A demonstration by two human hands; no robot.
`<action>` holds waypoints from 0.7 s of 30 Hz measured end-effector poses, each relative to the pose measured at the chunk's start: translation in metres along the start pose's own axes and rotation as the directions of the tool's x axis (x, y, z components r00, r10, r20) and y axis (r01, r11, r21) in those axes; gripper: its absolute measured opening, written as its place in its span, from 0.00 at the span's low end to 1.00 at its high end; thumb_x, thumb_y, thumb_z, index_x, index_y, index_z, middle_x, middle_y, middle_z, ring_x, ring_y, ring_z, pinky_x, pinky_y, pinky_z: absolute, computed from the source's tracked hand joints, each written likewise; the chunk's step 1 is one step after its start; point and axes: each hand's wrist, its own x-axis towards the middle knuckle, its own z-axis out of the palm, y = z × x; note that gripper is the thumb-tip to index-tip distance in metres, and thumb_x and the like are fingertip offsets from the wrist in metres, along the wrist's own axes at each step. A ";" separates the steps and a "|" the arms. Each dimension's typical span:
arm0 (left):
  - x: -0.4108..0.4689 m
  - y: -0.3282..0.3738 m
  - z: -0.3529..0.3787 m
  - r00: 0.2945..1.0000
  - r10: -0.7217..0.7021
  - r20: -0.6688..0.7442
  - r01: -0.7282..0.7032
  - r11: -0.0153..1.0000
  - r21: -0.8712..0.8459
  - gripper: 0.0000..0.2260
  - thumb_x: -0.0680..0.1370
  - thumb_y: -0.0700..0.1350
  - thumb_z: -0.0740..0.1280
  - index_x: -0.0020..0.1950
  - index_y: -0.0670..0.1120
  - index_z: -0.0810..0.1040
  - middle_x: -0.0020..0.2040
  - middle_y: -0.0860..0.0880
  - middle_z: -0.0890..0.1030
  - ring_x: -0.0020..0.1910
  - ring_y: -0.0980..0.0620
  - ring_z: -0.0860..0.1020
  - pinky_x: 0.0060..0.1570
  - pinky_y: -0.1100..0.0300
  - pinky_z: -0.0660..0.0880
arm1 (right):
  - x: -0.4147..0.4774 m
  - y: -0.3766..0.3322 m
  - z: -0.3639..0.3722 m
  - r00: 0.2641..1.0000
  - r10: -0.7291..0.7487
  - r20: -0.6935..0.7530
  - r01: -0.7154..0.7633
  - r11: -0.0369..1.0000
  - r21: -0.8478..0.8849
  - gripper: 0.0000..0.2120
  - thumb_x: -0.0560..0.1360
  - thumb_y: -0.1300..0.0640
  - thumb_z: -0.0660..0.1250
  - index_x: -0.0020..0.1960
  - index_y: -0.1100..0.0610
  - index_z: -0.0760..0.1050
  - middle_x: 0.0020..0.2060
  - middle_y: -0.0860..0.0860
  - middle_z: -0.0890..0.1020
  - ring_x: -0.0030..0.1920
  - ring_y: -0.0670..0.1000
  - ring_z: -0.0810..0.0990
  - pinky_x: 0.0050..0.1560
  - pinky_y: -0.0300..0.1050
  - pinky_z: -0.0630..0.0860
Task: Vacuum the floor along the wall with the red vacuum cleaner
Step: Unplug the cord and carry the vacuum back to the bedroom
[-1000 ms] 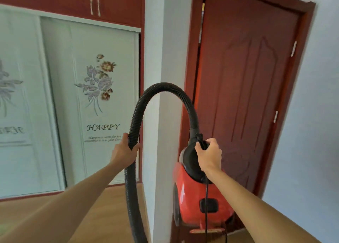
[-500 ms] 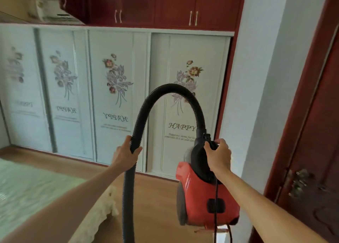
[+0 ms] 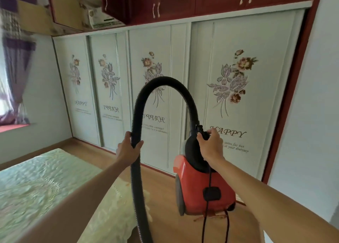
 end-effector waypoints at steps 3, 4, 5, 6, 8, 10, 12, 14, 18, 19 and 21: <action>0.030 -0.007 0.006 0.998 -0.028 -0.052 0.030 0.999 0.026 0.15 0.79 0.52 0.67 0.60 0.47 0.68 0.40 0.46 0.80 0.36 0.46 0.79 0.36 0.55 0.73 | 0.036 0.003 0.029 0.999 -0.032 0.026 0.032 0.999 0.003 0.10 0.78 0.48 0.66 0.52 0.54 0.70 0.41 0.49 0.77 0.43 0.55 0.80 0.43 0.57 0.82; 0.040 -0.010 0.007 0.997 -0.035 -0.069 0.038 0.999 0.034 0.15 0.79 0.52 0.68 0.60 0.47 0.68 0.40 0.46 0.80 0.37 0.46 0.79 0.36 0.55 0.74 | 0.046 0.004 0.038 0.999 -0.041 0.035 0.041 0.999 0.012 0.10 0.78 0.48 0.66 0.52 0.54 0.70 0.41 0.48 0.77 0.43 0.54 0.80 0.43 0.56 0.82; 0.050 -0.011 0.008 0.996 -0.040 -0.085 0.043 0.998 0.035 0.16 0.79 0.52 0.68 0.60 0.46 0.68 0.41 0.46 0.80 0.38 0.45 0.80 0.37 0.53 0.76 | 0.056 0.005 0.047 0.998 -0.052 0.045 0.051 0.998 0.024 0.10 0.78 0.48 0.66 0.52 0.54 0.70 0.40 0.47 0.77 0.42 0.53 0.80 0.42 0.56 0.82; 0.060 -0.013 0.009 0.994 -0.041 -0.097 0.045 0.998 0.034 0.16 0.79 0.52 0.68 0.61 0.46 0.68 0.41 0.46 0.81 0.39 0.44 0.80 0.40 0.51 0.78 | 0.065 0.007 0.055 0.997 -0.062 0.051 0.061 0.998 0.032 0.10 0.78 0.48 0.66 0.52 0.54 0.71 0.39 0.47 0.77 0.41 0.52 0.80 0.42 0.55 0.82; 0.080 -0.019 0.012 0.993 -0.042 -0.107 0.046 0.998 0.041 0.16 0.79 0.52 0.67 0.61 0.46 0.68 0.42 0.45 0.81 0.40 0.43 0.80 0.43 0.48 0.79 | 0.085 0.011 0.073 0.995 -0.080 0.056 0.078 0.996 0.042 0.10 0.78 0.49 0.67 0.52 0.54 0.71 0.38 0.46 0.77 0.39 0.50 0.80 0.39 0.54 0.82; 0.100 -0.025 0.016 0.993 -0.045 -0.107 0.051 0.997 0.051 0.16 0.79 0.53 0.67 0.62 0.47 0.67 0.43 0.45 0.81 0.39 0.43 0.81 0.42 0.48 0.80 | 0.102 0.014 0.092 0.993 -0.100 0.055 0.098 0.994 0.045 0.10 0.78 0.49 0.67 0.52 0.55 0.72 0.38 0.43 0.76 0.39 0.49 0.79 0.36 0.49 0.79; 0.122 -0.035 0.023 0.992 -0.057 -0.111 0.064 0.997 0.054 0.16 0.79 0.53 0.67 0.62 0.47 0.67 0.44 0.46 0.80 0.39 0.45 0.80 0.39 0.51 0.78 | 0.119 0.019 0.111 0.992 -0.112 0.065 0.108 0.993 0.051 0.10 0.78 0.49 0.67 0.52 0.55 0.71 0.38 0.42 0.75 0.39 0.48 0.78 0.36 0.48 0.78; 0.145 -0.046 0.031 0.992 -0.066 -0.112 0.072 0.996 0.047 0.17 0.80 0.53 0.67 0.63 0.47 0.67 0.44 0.47 0.80 0.38 0.46 0.80 0.37 0.55 0.76 | 0.136 0.024 0.132 0.990 -0.102 0.092 0.097 0.993 0.059 0.09 0.78 0.49 0.67 0.51 0.54 0.71 0.38 0.44 0.76 0.39 0.49 0.78 0.37 0.54 0.82; 0.201 -0.072 0.048 0.992 -0.066 -0.105 0.072 0.996 0.049 0.16 0.80 0.52 0.67 0.63 0.46 0.67 0.45 0.46 0.80 0.38 0.46 0.80 0.35 0.55 0.75 | 0.178 0.034 0.182 0.988 -0.090 0.126 0.082 0.994 0.066 0.09 0.78 0.50 0.67 0.49 0.54 0.71 0.38 0.47 0.76 0.38 0.50 0.78 0.39 0.58 0.83; 0.218 -0.080 0.051 0.992 -0.067 -0.105 0.073 0.996 0.055 0.16 0.80 0.52 0.67 0.63 0.46 0.67 0.45 0.46 0.80 0.38 0.46 0.80 0.35 0.55 0.75 | 0.190 0.036 0.197 0.987 -0.092 0.133 0.084 0.994 0.063 0.09 0.78 0.50 0.67 0.49 0.54 0.71 0.38 0.48 0.77 0.38 0.51 0.79 0.38 0.58 0.82; 0.254 -0.096 0.058 0.991 -0.070 -0.111 0.077 0.996 0.056 0.16 0.80 0.52 0.67 0.62 0.47 0.67 0.46 0.46 0.80 0.37 0.47 0.80 0.33 0.56 0.75 | 0.216 0.040 0.226 0.985 -0.097 0.144 0.089 0.994 0.062 0.09 0.78 0.50 0.67 0.48 0.55 0.71 0.37 0.49 0.77 0.37 0.52 0.79 0.36 0.58 0.82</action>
